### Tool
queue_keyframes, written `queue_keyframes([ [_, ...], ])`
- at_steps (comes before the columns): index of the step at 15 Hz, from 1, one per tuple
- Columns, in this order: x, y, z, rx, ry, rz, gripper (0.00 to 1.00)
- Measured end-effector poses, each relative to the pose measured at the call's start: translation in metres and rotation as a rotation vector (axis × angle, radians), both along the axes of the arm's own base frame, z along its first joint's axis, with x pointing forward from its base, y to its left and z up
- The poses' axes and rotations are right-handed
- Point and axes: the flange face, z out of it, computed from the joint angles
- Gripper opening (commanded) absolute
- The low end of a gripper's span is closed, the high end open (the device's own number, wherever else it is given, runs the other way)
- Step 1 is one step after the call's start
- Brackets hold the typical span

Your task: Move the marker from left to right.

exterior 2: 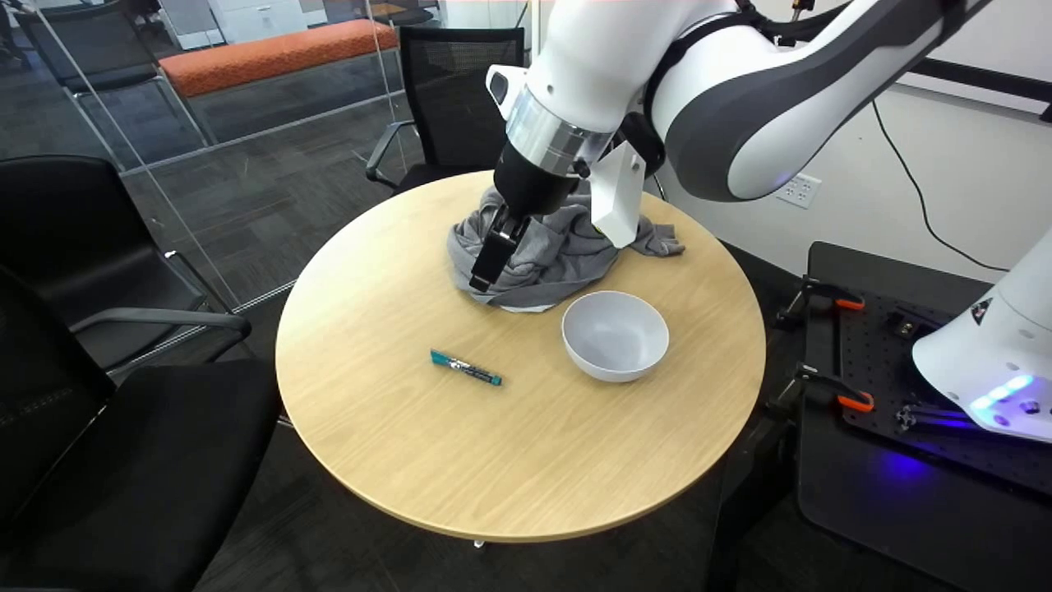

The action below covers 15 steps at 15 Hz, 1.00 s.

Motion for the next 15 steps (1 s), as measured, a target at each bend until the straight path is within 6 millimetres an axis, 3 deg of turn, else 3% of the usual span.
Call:
queue_keyframes([
  [5,0.0,0.0,0.001,0.001,-0.002,0.0,1.0],
  [8,0.006,-0.004,-0.011,-0.025,-0.011,-0.008,1.0],
  [11,0.02,-0.007,-0.04,-0.047,-0.067,-0.024,1.0],
  [15,0.032,0.008,-0.091,0.002,-0.087,-0.009,1.0],
])
